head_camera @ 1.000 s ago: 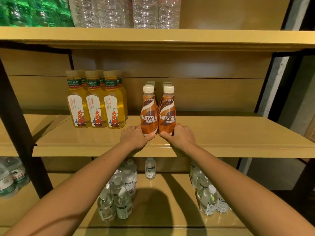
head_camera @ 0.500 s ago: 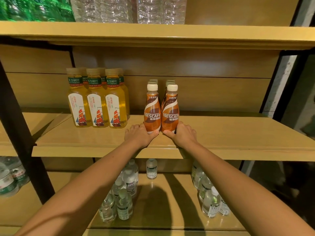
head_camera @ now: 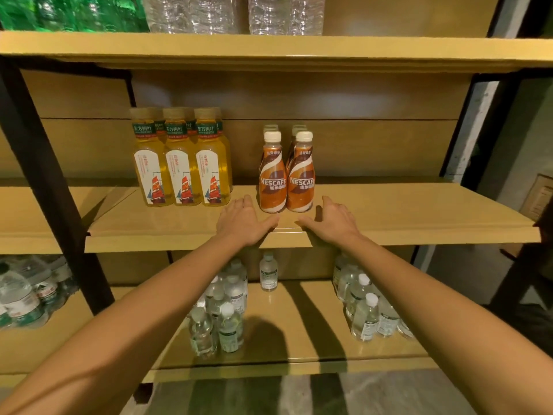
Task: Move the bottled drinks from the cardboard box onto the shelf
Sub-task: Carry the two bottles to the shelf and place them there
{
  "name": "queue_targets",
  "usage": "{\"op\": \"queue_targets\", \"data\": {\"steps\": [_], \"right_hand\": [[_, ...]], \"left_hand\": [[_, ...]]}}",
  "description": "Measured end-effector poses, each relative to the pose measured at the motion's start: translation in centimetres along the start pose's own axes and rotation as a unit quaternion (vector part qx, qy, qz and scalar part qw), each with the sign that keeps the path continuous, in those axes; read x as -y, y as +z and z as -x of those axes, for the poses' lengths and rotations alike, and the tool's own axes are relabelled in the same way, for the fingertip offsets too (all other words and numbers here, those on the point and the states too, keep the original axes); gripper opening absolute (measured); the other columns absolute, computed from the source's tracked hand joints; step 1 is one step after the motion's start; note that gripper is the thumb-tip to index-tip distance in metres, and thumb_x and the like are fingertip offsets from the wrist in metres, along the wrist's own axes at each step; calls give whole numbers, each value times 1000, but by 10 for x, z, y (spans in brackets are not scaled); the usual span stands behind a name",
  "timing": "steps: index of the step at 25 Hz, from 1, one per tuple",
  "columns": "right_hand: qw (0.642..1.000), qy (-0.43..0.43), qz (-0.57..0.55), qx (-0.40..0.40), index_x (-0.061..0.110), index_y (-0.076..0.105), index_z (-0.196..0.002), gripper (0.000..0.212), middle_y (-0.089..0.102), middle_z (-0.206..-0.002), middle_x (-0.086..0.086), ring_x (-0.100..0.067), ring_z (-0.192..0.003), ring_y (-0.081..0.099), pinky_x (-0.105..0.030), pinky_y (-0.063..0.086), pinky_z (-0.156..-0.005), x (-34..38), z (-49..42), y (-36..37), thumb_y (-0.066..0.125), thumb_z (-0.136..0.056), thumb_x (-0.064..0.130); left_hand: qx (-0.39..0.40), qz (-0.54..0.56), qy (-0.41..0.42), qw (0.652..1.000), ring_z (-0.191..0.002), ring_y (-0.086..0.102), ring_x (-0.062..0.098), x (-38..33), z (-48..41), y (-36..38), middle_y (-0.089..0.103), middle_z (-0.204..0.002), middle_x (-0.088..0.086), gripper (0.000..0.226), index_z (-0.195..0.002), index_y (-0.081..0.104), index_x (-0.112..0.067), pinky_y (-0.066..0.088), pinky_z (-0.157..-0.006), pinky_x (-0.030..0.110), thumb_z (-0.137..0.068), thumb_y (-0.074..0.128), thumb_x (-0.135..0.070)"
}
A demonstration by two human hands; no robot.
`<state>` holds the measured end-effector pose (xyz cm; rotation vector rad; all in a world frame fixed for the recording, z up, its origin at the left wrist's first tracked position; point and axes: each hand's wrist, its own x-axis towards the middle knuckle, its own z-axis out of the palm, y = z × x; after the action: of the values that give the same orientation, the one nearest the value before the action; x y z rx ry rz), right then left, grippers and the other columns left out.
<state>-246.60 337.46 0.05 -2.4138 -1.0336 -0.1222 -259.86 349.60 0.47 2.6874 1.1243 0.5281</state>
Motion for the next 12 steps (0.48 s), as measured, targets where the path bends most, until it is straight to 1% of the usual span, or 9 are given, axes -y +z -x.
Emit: {"op": "queue_targets", "data": {"steps": [3,5,7,9,10,12], "right_hand": [[999,-14,41,4,9,48,-125,62,58,-122,-12,-30,-119,50,-41,42,-98,-5,29,-11,58,-84,54],[998,-11,57,8,9,47,-127,62,56,-125,-12,-30,-121,49,-42,41,-101,-15,53,-21,58,-85,53],[996,-5,88,11,8,42,-133,67,52,-134,-13,-30,-126,45,-45,35,-107,-31,79,-36,55,-86,53],[993,13,119,11,8,39,-136,69,47,-139,-13,-31,-129,42,-47,29,-111,-54,108,-56,53,-87,55],[991,29,129,4,8,38,-137,70,45,-141,-13,-31,-131,40,-47,27,-112,-70,125,-69,52,-87,55],[988,60,143,-15,9,36,-139,71,44,-143,-12,-30,-133,39,-49,24,-113,-104,160,-98,52,-87,54]], "left_hand": [[-46,7,79,996,-133,37,28,-12,26,-10,41,-144,11,77,-141,32,-11,32,-108,39,-85,46,-63],[-57,19,136,989,-130,39,27,-27,44,-13,44,-141,9,72,-138,35,-14,33,-106,39,-85,49,-61],[-48,37,179,982,-131,38,27,-52,62,-7,42,-142,10,71,-138,34,-13,32,-108,40,-86,49,-58],[-21,40,223,974,-136,31,28,-87,83,-3,35,-147,12,75,-143,28,-10,27,-112,40,-88,49,-56],[-5,44,248,968,-138,28,28,-111,95,0,32,-149,12,77,-145,25,-9,24,-113,40,-88,49,-55],[14,57,301,952,-138,27,27,-161,121,6,32,-149,12,77,-146,24,-8,24,-113,39,-88,51,-53]]}}
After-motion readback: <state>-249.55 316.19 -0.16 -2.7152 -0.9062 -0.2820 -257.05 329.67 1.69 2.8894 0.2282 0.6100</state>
